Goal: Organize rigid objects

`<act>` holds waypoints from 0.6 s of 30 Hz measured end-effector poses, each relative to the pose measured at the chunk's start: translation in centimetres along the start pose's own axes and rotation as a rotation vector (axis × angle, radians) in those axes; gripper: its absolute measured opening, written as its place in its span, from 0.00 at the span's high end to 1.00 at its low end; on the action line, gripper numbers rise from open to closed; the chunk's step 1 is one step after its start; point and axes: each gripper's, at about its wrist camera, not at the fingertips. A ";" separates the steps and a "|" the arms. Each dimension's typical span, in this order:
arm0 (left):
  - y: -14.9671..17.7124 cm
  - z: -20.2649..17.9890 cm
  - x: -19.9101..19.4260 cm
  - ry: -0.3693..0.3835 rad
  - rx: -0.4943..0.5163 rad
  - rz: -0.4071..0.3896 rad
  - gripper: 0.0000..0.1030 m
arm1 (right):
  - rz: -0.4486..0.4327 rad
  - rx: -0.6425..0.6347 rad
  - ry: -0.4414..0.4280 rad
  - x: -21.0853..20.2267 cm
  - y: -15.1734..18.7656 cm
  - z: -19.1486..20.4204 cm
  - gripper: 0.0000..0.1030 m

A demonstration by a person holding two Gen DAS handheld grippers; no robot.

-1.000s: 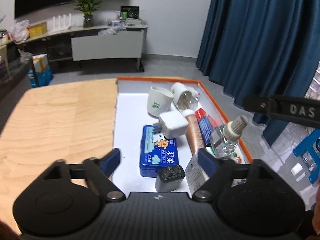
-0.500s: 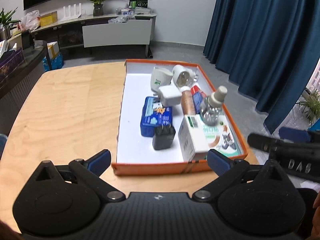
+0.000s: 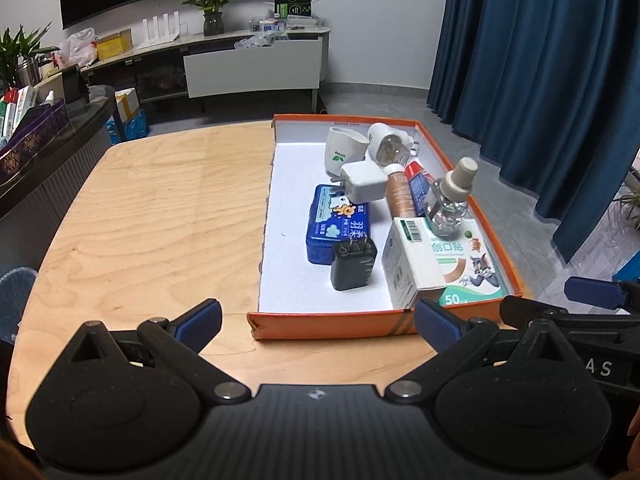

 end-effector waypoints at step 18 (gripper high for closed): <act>0.2 -0.1 0.5 -0.036 0.018 0.010 0.00 | 0.027 0.000 -0.001 1.5 0.2 -0.1 0.19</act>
Point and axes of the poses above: each gripper's, at about its wrist camera, not at the fingertips, and x roughly the way its jaws point, z to its left, y to its underside, and after that the axes turned 15 degrees about -y, right-handed
